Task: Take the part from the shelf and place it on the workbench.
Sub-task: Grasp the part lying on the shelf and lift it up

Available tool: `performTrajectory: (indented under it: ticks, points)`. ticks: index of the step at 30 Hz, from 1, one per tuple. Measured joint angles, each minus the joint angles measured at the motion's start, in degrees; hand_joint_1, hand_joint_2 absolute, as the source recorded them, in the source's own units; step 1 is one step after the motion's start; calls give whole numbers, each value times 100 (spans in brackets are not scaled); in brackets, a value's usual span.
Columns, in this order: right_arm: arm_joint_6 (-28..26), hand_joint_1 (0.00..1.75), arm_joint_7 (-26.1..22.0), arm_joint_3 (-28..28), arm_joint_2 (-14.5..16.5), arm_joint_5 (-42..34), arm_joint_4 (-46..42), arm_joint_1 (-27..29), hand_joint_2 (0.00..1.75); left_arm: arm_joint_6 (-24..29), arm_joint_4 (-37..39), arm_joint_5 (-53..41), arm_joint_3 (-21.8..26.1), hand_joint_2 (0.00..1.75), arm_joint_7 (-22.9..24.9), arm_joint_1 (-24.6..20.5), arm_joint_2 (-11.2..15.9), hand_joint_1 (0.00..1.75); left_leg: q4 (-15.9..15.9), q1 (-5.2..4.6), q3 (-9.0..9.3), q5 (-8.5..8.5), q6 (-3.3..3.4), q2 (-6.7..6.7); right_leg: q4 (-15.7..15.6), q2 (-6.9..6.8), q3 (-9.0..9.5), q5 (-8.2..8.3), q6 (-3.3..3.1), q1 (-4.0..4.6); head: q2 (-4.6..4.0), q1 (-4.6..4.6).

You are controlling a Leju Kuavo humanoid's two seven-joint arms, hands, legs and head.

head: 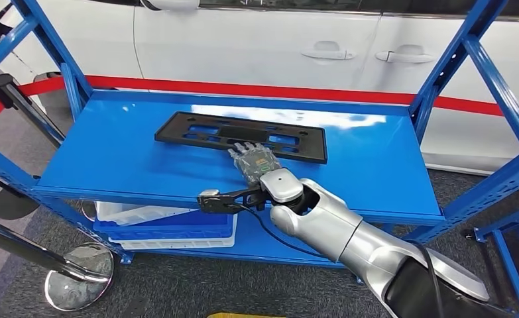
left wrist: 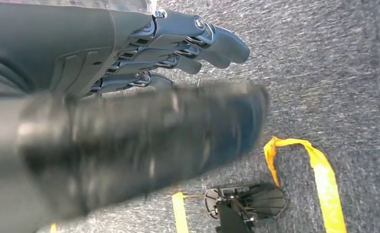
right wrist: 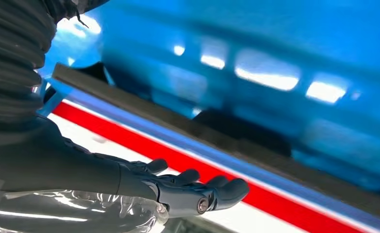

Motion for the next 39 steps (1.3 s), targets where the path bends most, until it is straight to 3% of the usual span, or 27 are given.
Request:
performTrajectory:
  ticks: [2, 3, 4, 6, 8, 11, 13, 14, 16, 18, 19, 20, 22, 24, 28, 30, 32, 33, 34, 35, 37, 39]
  points:
    - [59, 0, 14, 24, 1, -55, 123, 51, 175, -1, 0, 2, 0, 0, 52, 3, -1, 0, 6, -11, -6, -1, 15, -4, 627, 0, -283, -228, 0, 2, 0, 2]
    - [79, 0, 22, 35, 0, -75, 191, 77, 175, -2, 0, 1, 0, 0, 73, 8, -2, 0, 14, -14, -8, -4, 18, -9, 705, 0, -319, -197, -4, 2, 0, 3]
    - [86, 0, 29, 43, 0, -88, 253, 92, 175, -4, 0, -1, -1, 0, 89, 13, -2, 0, 27, -15, -10, -9, 16, -15, 574, 0, -256, -76, -12, 2, 0, 3]
    - [79, 0, 44, 52, 2, -102, 367, 99, 175, -16, 0, -13, -2, 0, 108, 13, -3, 0, 71, -15, -11, -34, -2, -24, -139, 0, 88, 287, -48, 4, 0, 3]
    - [25, 0, 75, 56, 18, -23, 470, 95, 175, -32, 0, -29, -4, 0, 111, 5, -5, 0, 130, -37, -41, -64, -46, -26, -711, 4, 369, 451, -85, 15, 0, -2]
    - [-170, 0, 144, 58, 33, 192, 613, 100, 175, -46, 0, -37, -11, 0, 114, 7, -8, 0, 136, -49, -66, -59, -117, -27, -818, 13, 411, 459, -145, 31, 0, -3]
    - [-305, 0, 178, 59, 34, 315, 669, 95, 175, -48, -1, -40, -15, 0, 115, 7, -15, 0, 254, -40, -115, -155, -174, -23, -854, 11, 424, 491, -199, 4, 0, -18]
    - [-363, 0, 191, 58, 35, 369, 689, 90, 175, -48, -1, -43, -17, 0, 115, 5, -18, 0, 459, -33, -207, -286, -208, -21, -870, 8, 431, 503, -218, -13, 0, -31]
    - [-521, 0, 233, 58, 27, 488, 736, 86, 175, -53, -1, -53, -21, 0, 116, 8, -22, 0, 1185, -10, -546, -646, -277, -19, -873, 1, 427, 510, -235, -16, 0, -54]
    - [-719, 0, 270, 58, 13, 593, 782, 105, 175, -68, 0, -74, -24, 0, 114, 28, -27, 0, 1717, 7, -796, -796, -311, -18, -872, -1, 417, 513, -243, -10, 0, -54]
    - [-813, 0, 281, 58, 6, 634, 798, 113, 175, -77, 0, -84, -25, 0, 110, 34, -32, 0, 1670, 12, -767, -714, -312, -18, -870, 2, 416, 515, -246, -9, 0, -54]
    - [-881, 0, 286, 57, 1, 662, 808, 115, 175, -84, 0, -92, -26, 0, 105, 35, -37, 0, 1419, 14, -633, -555, -303, -18, -869, 6, 419, 516, -247, -9, 0, -53]
    - [-950, 0, 293, 53, -7, 692, 824, 104, 175, -93, -1, -96, -26, 0, 98, 23, -41, 0, 600, 4, -193, -228, -262, -20, -869, 12, 429, 519, -237, -2, 0, -53]
    - [-961, 0, 296, 48, -13, 702, 838, 90, 175, -99, -1, -97, -27, 0, 95, 13, -42, 0, 114, -29, 55, -111, -202, -27, -873, 17, 424, 531, -197, 8, 0, -51]
    - [-963, 0, 296, 41, -24, 704, 864, 81, 175, -101, -1, -98, -30, 0, 91, 22, -45, 0, 1, -31, 80, -58, -72, -22, -881, 21, 395, 519, -70, 5, 0, -46]
    - [-965, 0, 296, 33, -30, 705, 877, 71, 175, -101, -1, -99, -31, 0, 90, 16, -49, 0, -67, -3, 104, -12, -9, -9, -462, 19, 203, 248, -30, 6, 0, -25]
    - [-966, 0, 297, 31, -37, 711, 894, 83, 175, -103, 0, -101, -32, 0, 88, 15, -52, 0, -71, -8, 96, -7, 15, -5, 361, 15, -166, -148, -16, 5, 0, -8]
    - [-969, 0, 300, 31, -44, 722, 903, 101, 175, -107, 0, -102, -32, 0, 87, 18, -54, 0, -65, -9, 92, -9, 18, -5, 687, 14, -318, -252, -9, 4, 0, -8]
    - [-980, 0, 308, 31, -54, 742, 914, 118, 175, -113, 0, -103, -33, 0, 83, 21, -57, 0, -57, -9, 89, -12, 17, -6, 816, 14, -379, -243, -5, 3, 0, -7]
    - [-998, 0, 317, 30, -63, 767, 922, 127, 175, -118, 0, -105, -35, 0, 78, 22, -60, 0, -45, -7, 88, -18, 15, -8, 761, 14, -351, -146, -4, 1, 0, -7]
    - [-1089, 0, 341, 17, -76, 828, 932, 114, 175, -130, 0, -110, -50, 0, 59, 23, -77, 0, 10, -3, 80, -54, -16, -11, 39, 12, 4, 246, -15, -8, 0, -6]
    - [-1229, 0, 350, -7, -84, 873, 932, 74, 175, -137, 0, -109, -81, 0, 31, 14, -90, 0, 109, -25, 27, -105, -71, -15, -628, 15, 323, 450, -47, -10, 0, -13]
